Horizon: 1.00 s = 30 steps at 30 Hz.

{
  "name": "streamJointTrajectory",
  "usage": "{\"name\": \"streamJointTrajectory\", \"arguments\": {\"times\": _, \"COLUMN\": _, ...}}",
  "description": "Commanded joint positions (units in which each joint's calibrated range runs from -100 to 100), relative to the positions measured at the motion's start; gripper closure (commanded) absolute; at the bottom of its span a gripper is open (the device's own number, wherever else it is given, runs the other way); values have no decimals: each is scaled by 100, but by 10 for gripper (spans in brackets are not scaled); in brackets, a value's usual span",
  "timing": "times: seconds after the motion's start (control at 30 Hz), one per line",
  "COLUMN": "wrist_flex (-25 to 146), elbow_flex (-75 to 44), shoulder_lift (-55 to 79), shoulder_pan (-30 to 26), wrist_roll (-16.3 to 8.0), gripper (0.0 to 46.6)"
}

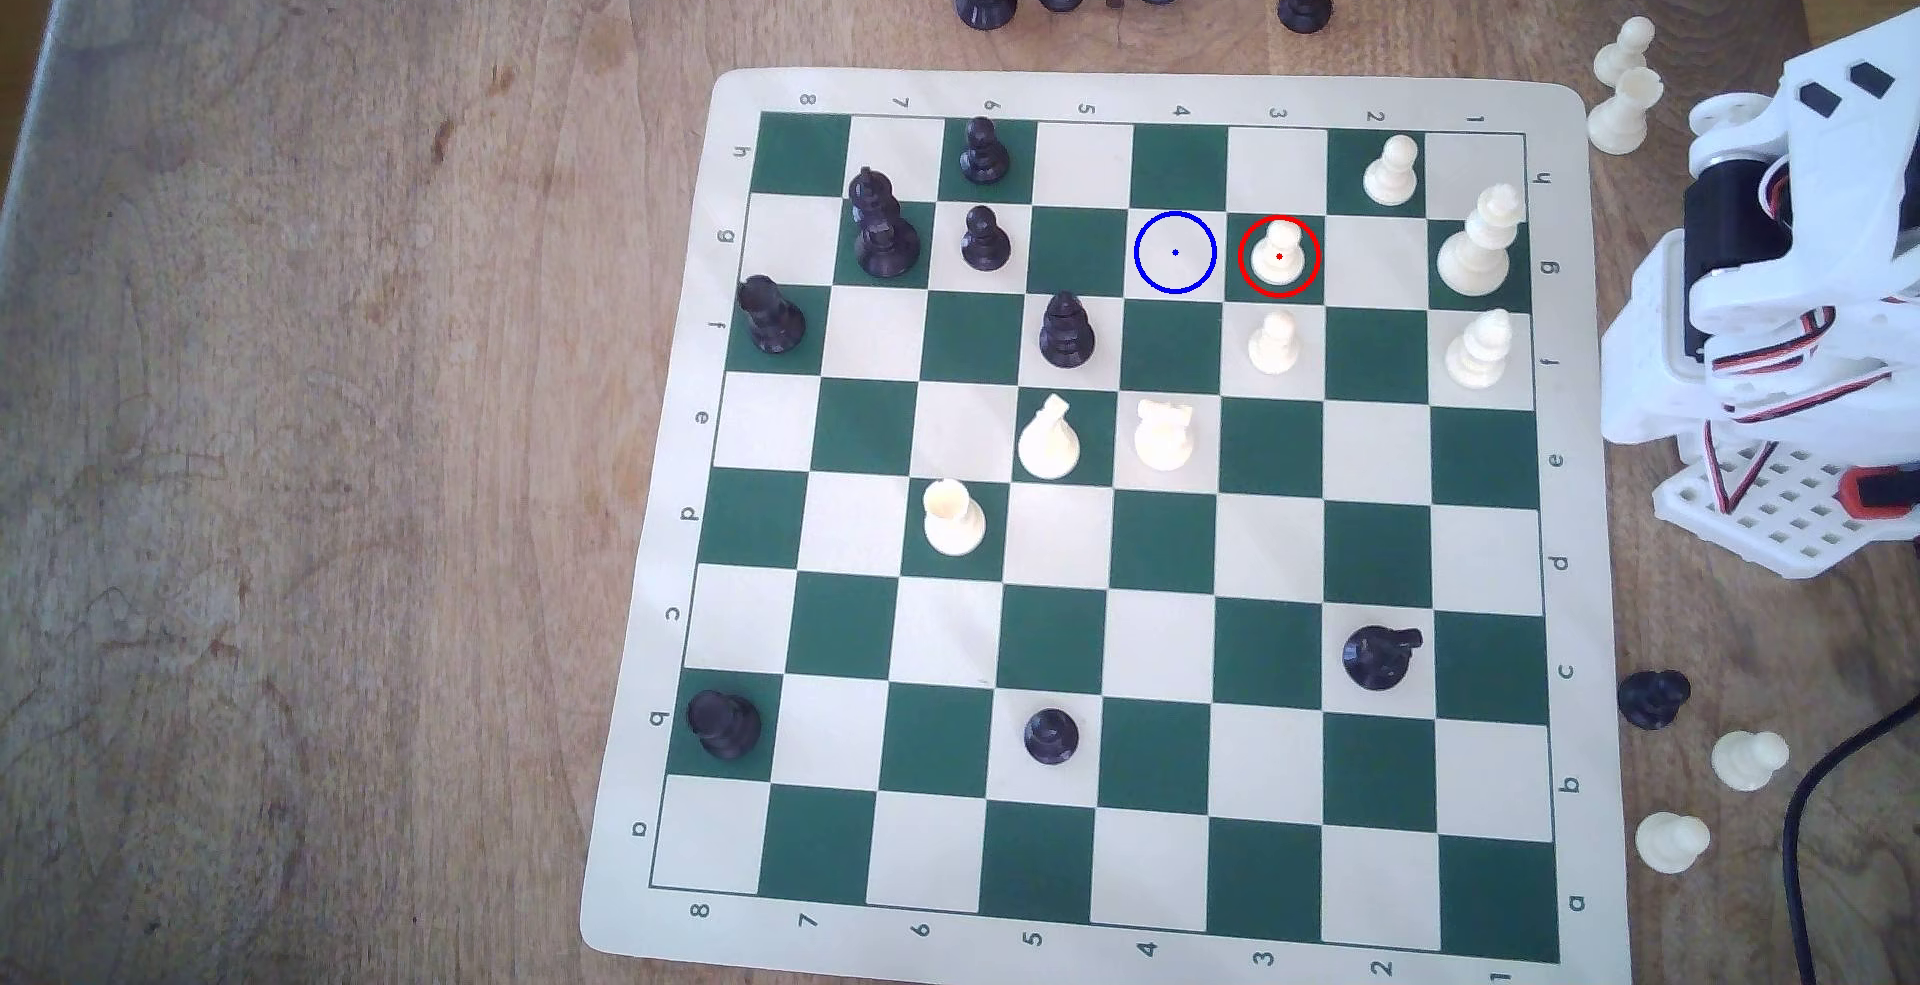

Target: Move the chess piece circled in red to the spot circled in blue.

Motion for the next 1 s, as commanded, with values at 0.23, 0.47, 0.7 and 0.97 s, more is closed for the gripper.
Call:
{"name": "streamJointTrajectory", "arguments": {"times": 0.23, "wrist_flex": 3345, "elbow_flex": -907, "shoulder_lift": -20, "shoulder_pan": -6, "wrist_roll": 10, "gripper": 464}}
{"name": "streamJointTrajectory", "arguments": {"times": 0.47, "wrist_flex": 6859, "elbow_flex": -1913, "shoulder_lift": -11, "shoulder_pan": 291, "wrist_roll": -15, "gripper": 464}}
{"name": "streamJointTrajectory", "arguments": {"times": 0.7, "wrist_flex": 9610, "elbow_flex": -2820, "shoulder_lift": -3, "shoulder_pan": 737, "wrist_roll": -29, "gripper": 464}}
{"name": "streamJointTrajectory", "arguments": {"times": 0.97, "wrist_flex": 12321, "elbow_flex": -3545, "shoulder_lift": -3, "shoulder_pan": 1433, "wrist_roll": -29, "gripper": 451}}
